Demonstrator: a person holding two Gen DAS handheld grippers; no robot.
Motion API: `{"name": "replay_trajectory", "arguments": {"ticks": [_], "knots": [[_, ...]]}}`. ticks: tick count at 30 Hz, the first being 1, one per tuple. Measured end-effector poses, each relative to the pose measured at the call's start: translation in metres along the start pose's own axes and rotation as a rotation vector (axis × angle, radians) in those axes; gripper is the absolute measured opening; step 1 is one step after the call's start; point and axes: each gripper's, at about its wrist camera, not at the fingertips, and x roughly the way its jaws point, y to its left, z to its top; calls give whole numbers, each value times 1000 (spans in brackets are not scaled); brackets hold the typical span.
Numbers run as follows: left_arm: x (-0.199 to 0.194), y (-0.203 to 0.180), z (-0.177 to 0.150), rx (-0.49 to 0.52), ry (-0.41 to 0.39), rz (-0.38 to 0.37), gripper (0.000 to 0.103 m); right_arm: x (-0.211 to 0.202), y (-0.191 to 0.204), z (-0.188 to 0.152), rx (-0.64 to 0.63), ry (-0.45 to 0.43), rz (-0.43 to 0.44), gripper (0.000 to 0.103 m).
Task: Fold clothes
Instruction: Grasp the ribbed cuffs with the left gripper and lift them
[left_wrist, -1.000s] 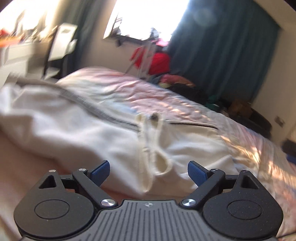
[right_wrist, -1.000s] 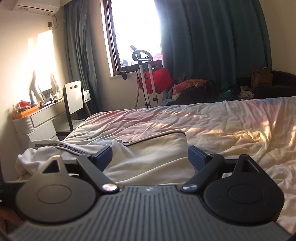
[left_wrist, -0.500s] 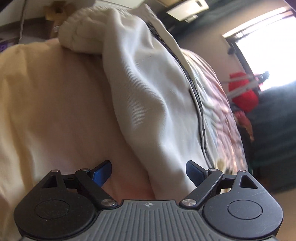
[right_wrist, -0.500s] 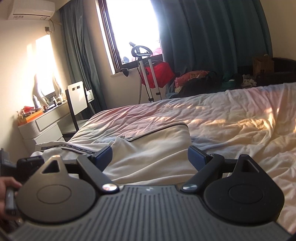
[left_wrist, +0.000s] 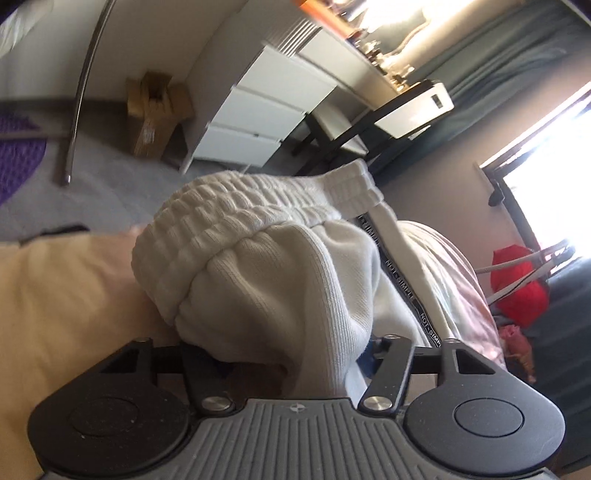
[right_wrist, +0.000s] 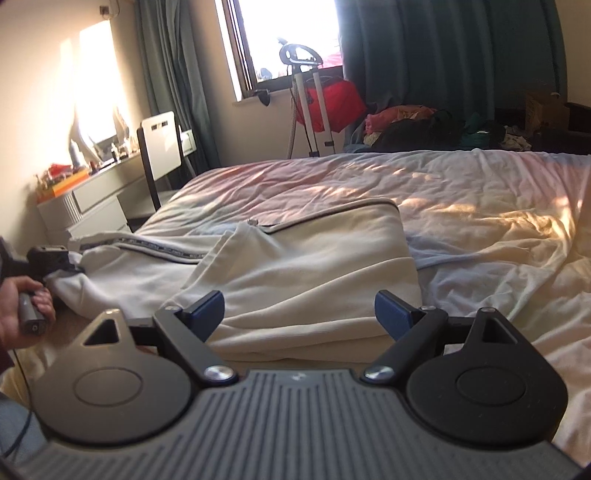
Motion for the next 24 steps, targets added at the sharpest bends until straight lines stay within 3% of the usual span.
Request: {"name": "replay_trajectory", "arguments": {"ticks": [1, 3, 6, 9, 14, 18, 24], "knots": [[-2, -3, -1, 4, -37, -17, 31, 8, 4, 1, -10, 9, -8, 90], [-6, -16, -8, 30, -115, -37, 25, 32, 13, 3, -54, 43, -36, 90], [-11, -44, -21, 116, -198, -24, 23, 72, 27, 5, -137, 109, -92, 90], [-19, -67, -31, 193, -245, -7, 22, 111, 22, -9, -126, 235, -123, 90], [-44, -109, -49, 416, -335, 24, 22, 92, 12, -6, -36, 197, -94, 90], [-84, -151, -74, 533, -447, -26, 21, 65, -12, 6, 124, 118, -57, 90], [-147, -237, -141, 639, -595, -110, 19, 35, -61, 16, 306, 13, -131, 90]]}}
